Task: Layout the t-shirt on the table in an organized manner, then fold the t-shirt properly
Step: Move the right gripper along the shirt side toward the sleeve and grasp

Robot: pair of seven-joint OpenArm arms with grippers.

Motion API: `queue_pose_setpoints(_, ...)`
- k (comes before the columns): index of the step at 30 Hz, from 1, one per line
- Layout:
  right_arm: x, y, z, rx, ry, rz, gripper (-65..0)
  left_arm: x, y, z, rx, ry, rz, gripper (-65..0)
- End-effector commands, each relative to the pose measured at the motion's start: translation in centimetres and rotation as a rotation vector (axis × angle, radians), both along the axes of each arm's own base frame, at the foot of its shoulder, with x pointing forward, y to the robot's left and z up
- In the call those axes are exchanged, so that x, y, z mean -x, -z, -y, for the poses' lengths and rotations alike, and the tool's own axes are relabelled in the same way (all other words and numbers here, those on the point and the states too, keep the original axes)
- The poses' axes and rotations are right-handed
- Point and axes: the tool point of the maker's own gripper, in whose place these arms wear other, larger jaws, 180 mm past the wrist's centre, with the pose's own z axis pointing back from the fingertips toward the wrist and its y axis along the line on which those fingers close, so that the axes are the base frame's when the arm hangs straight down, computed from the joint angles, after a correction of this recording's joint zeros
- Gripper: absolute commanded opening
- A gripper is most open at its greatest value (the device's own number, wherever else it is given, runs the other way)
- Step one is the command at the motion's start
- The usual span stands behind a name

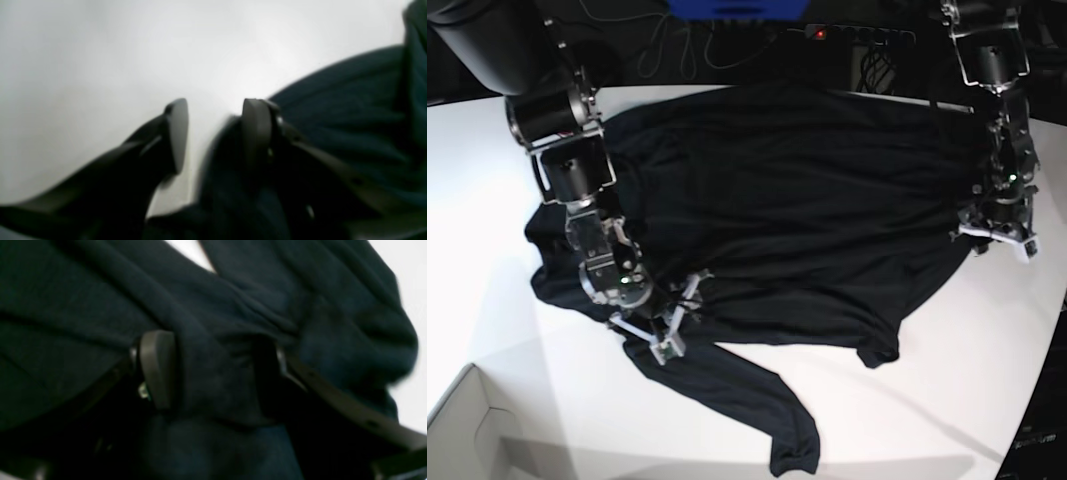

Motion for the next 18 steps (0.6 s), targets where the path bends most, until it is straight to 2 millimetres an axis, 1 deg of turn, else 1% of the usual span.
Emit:
queue_pose_setpoints(1,-1.6,-1.7,1.6,0.003,0.043,0.042,-28.1,2.0,1.6,-0.7,0.023,-0.031,-0.098,-38.4)
queue_pose_setpoints(2,-1.8,-1.9,2.2,-0.012,0.069,0.045,-28.1,2.0,1.5,-0.8,0.023,-0.037,-0.096,-38.4)
queue_pose_setpoints(4,-1.9,-2.0,3.1,-0.033,0.106,0.046,-28.2,2.8,1.8,-1.1,0.025,-0.044,-0.105,-38.5)
queue_pose_setpoints(5,-1.7,-1.8,3.2,-0.035,0.110,0.040,-28.2,2.5,1.3,-1.0,0.020,-0.040,-0.091,-38.5)
queue_pose_setpoints(6,-1.3,-1.4,3.3,-0.037,0.114,0.033,-28.3,2.0,0.5,-1.0,0.011,-0.032,-0.069,-38.5)
queue_pose_setpoints(9,-1.0,-1.9,2.8,-0.041,0.102,0.058,-28.3,0.4,-2.5,-0.4,-0.023,0.002,0.009,-38.5)
queue_pose_setpoints(11,-0.6,-2.5,2.4,-0.046,0.090,0.088,-28.3,-1.0,-4.6,1.2,-0.023,0.027,0.080,-38.5)
queue_pose_setpoints(13,-0.3,-3.4,1.8,-0.054,0.079,0.119,-28.3,-2.0,-5.8,2.8,-0.012,0.043,0.124,-38.4)
queue_pose_setpoints(15,-0.2,-4.1,1.5,-0.060,0.071,0.144,-28.3,-4.2,-7.0,4.7,-0.003,0.087,0.162,-38.4)
queue_pose_setpoints(16,-0.2,-4.4,1.3,-0.063,0.069,0.153,-28.3,-5.1,-7.4,5.6,-0.003,0.114,0.173,-38.4)
queue_pose_setpoints(17,-0.2,-4.7,1.2,-0.064,0.067,0.162,-28.3,-5.6,-7.3,6.5,0.000,0.134,0.168,-38.4)
queue_pose_setpoints(18,0.0,-4.4,1.2,-0.063,0.067,0.155,-28.3,-6.1,-6.9,7.3,0.005,0.157,0.158,-38.4)
